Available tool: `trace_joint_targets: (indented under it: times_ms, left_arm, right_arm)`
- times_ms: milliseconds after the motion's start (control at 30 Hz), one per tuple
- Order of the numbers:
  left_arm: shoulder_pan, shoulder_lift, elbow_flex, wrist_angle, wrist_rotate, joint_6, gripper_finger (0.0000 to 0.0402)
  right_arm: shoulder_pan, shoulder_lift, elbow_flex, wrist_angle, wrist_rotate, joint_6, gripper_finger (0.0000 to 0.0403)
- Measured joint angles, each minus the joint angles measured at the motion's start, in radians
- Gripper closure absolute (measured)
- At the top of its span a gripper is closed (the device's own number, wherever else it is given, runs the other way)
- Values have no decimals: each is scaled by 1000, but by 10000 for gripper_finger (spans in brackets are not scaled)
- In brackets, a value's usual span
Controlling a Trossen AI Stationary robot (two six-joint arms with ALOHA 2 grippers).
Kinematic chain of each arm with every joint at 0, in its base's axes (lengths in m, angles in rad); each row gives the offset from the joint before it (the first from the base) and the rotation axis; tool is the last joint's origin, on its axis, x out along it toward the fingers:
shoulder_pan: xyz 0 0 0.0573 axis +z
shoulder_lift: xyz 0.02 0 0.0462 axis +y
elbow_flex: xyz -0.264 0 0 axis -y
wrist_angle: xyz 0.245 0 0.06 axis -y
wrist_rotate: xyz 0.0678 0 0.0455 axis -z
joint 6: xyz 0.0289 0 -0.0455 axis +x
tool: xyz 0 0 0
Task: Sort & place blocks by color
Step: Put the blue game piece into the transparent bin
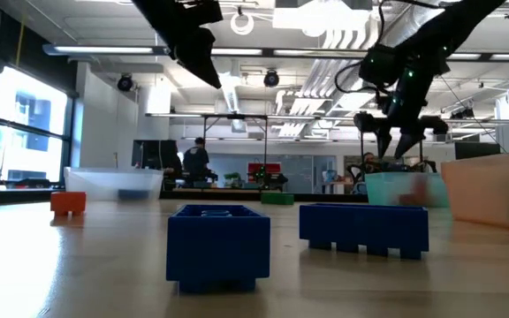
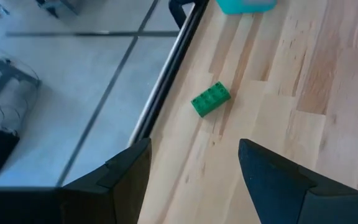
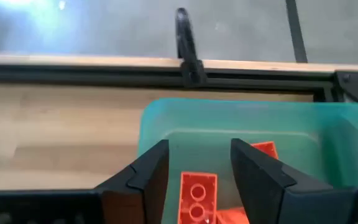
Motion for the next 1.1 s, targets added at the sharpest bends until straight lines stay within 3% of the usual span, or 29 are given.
trace_joint_targets:
  times_ms: [300, 533, 667, 800, 1100]
  left_arm:
    - [0, 0, 0, -183, 10, -196, 172]
    - [0, 0, 0, -353, 167, -330, 172]
    - [-5, 0, 0, -414, 222, -331, 172]
    - [-8, 0, 0, -461, 215, -338, 172]
    - [-8, 0, 0, -464, 214, -312, 172]
  right_arm:
    - [90, -1, 208, -329, -198, -59, 243]
    - [233, -1, 290, -491, -332, 35, 243]
    - [337, -1, 297, -504, -402, 133, 243]
    - [450, -1, 297, -503, -463, 238, 243]
    - [707, -1, 297, -434, -470, 409, 242]
